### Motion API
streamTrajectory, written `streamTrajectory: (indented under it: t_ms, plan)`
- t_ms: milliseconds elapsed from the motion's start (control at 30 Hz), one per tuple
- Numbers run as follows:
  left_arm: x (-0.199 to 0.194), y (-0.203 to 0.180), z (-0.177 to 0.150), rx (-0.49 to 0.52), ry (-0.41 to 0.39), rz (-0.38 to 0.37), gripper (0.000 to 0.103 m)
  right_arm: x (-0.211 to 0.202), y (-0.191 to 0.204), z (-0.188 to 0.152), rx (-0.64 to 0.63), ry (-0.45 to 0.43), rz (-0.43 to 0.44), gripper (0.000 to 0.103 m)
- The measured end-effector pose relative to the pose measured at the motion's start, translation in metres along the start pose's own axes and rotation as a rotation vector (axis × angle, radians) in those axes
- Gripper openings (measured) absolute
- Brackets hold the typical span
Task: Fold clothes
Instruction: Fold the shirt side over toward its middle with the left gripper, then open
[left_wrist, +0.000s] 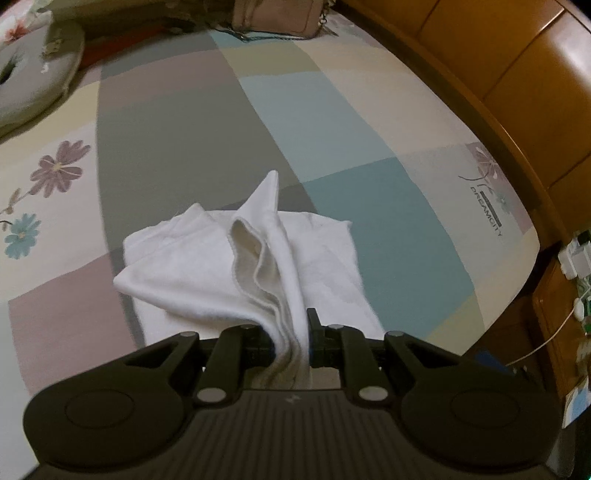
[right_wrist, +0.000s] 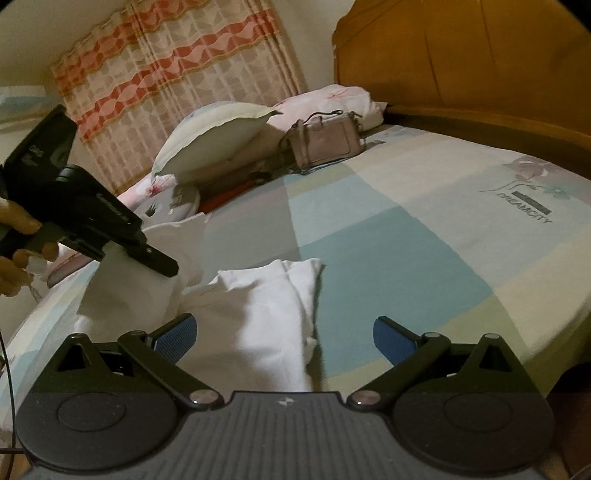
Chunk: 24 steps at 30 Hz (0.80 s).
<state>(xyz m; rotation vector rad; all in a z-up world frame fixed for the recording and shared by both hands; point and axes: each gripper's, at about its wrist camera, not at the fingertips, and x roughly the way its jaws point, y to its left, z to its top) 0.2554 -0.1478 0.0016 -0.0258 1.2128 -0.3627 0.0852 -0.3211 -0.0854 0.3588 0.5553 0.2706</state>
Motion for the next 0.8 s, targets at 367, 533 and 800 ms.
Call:
streamTrajectory:
  t_ms: [367, 533, 800]
  plan:
    - [0.064, -0.036, 0.008, 0.037, 0.114, 0.054, 0.017, 0.000, -0.019, -0.005, 0.032, 0.008, -0.040, 0.103]
    - [0.078, -0.046, 0.016, 0.053, 0.129, 0.067, 0.021, 0.002, -0.021, -0.007, 0.034, 0.021, -0.055, 0.103]
    - [0.091, -0.062, 0.018, 0.108, 0.141, 0.077, 0.029, 0.008, -0.021, -0.008, 0.031, 0.046, -0.076, 0.103]
